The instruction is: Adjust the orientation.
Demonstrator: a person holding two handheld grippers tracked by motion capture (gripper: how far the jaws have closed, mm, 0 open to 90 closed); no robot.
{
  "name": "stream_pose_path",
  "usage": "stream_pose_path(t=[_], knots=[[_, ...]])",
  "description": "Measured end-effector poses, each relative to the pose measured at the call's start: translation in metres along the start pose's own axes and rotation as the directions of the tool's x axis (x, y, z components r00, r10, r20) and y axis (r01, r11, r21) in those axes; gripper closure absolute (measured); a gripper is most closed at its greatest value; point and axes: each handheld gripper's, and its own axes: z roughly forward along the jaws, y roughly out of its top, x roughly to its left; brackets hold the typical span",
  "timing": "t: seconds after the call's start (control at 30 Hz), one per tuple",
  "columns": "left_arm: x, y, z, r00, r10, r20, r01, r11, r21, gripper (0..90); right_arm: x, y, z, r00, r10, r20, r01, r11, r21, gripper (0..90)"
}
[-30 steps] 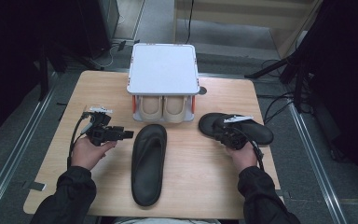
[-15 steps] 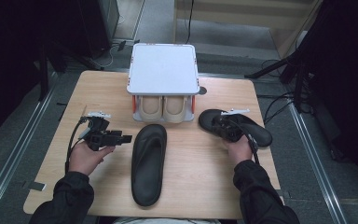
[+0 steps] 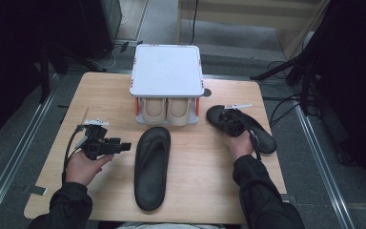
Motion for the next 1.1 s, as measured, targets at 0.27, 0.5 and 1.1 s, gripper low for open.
stream_pose_path(t=[0.27, 0.5, 1.1], knots=[[0.000, -0.004, -0.002, 1.0000, -0.007, -0.006, 0.007, 1.0000, 0.001, 40.9, -0.005, 0.007, 0.009, 0.9997, 0.023, 0.013, -0.023, 1.000, -0.005, 90.0], [0.001, -0.003, 0.000, 1.0000, -0.002, -0.002, 0.002, 1.0000, 0.005, 40.8, -0.002, 0.012, -0.005, 0.9980, 0.028, -0.056, -0.030, 0.999, -0.042, 87.6], [0.002, 0.002, 0.005, 0.9998, -0.001, 0.020, 0.000, 0.9999, 0.016, 40.4, -0.019, 0.017, -0.053, 0.9950, -0.056, -0.083, 0.045, 0.991, -0.126, 66.0]])
